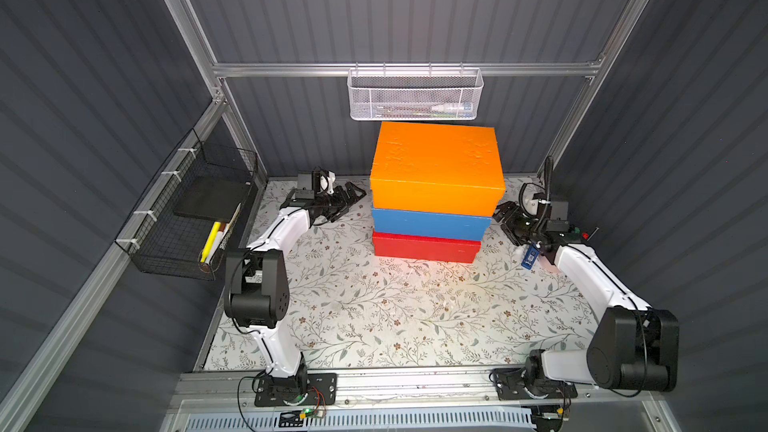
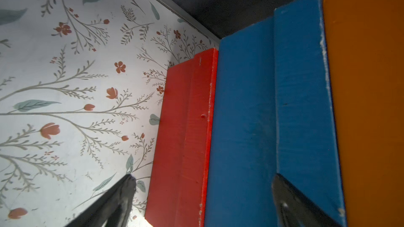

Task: Stack the shoeboxes
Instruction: Adjust the shoebox, then reset both arms

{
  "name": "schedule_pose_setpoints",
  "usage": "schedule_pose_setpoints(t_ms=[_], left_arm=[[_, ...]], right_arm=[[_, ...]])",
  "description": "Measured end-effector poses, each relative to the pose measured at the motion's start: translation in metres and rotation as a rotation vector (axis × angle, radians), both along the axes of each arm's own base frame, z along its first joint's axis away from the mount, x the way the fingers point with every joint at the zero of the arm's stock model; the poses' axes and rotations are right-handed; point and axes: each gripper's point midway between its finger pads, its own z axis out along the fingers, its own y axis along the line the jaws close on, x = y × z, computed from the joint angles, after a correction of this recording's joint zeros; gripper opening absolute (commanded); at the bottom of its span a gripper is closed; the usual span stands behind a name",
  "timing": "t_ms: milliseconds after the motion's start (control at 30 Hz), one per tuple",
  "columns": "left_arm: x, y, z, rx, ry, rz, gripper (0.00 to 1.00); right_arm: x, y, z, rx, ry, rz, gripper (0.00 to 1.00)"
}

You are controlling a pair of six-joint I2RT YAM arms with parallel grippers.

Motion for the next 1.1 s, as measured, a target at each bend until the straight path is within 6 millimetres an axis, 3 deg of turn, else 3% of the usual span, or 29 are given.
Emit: schedule_pose_setpoints(t_ms=[133,200,233,333,400,467,567,633,700,767,900,1100], left_arm=[[-0.021,0.005,-0.016,0.024,0.050,0.013,0.99],[-0.032,0.015,-0.014,0.079,0.049,0.042,0.99],[-0.038,0.021,-0.010,0.110,0.036,0.059,0.99],[-0.062,0.045,0.018,0.218,-0.050,0.140,0.99],[-0.085,0.070,0.040,0.313,-0.138,0.230,0.99],[-0.107,0.091,0.047,0.402,-0.229,0.293,0.99],[-0.135,0.121,0.019,0.540,-0.312,0.379,0.99],[-0.148,0.136,-0.026,0.633,-0.314,0.401,0.99],[-0.166,0.150,-0.084,0.755,-0.247,0.382,0.99],[-0.182,0.164,-0.122,0.867,-0.156,0.360,0.99],[-0.170,0.181,-0.131,0.994,-0.157,0.389,0.99],[-0.149,0.185,-0.144,1.051,-0.232,0.399,0.99]], right_arm=[[-0.001,-0.006,0.001,-0.029,-0.004,-0.023,0.86],[-0.007,-0.017,0.003,-0.064,-0.011,-0.060,0.94],[-0.012,-0.025,0.005,-0.082,-0.019,-0.086,0.98],[-0.039,-0.061,0.014,-0.178,-0.064,-0.218,0.99],[-0.057,-0.086,0.022,-0.260,-0.088,-0.332,0.99],[-0.071,-0.104,0.031,-0.336,-0.137,-0.426,0.99],[-0.084,-0.114,0.023,-0.442,-0.235,-0.454,0.99],[-0.091,-0.116,0.005,-0.510,-0.239,-0.439,0.99],[-0.096,-0.120,-0.015,-0.573,-0.215,-0.429,0.99],[-0.096,-0.122,-0.024,-0.612,-0.219,-0.421,0.99],[-0.085,-0.117,-0.036,-0.686,-0.253,-0.373,0.99],[-0.057,-0.092,-0.054,-0.827,-0.282,-0.232,0.99]])
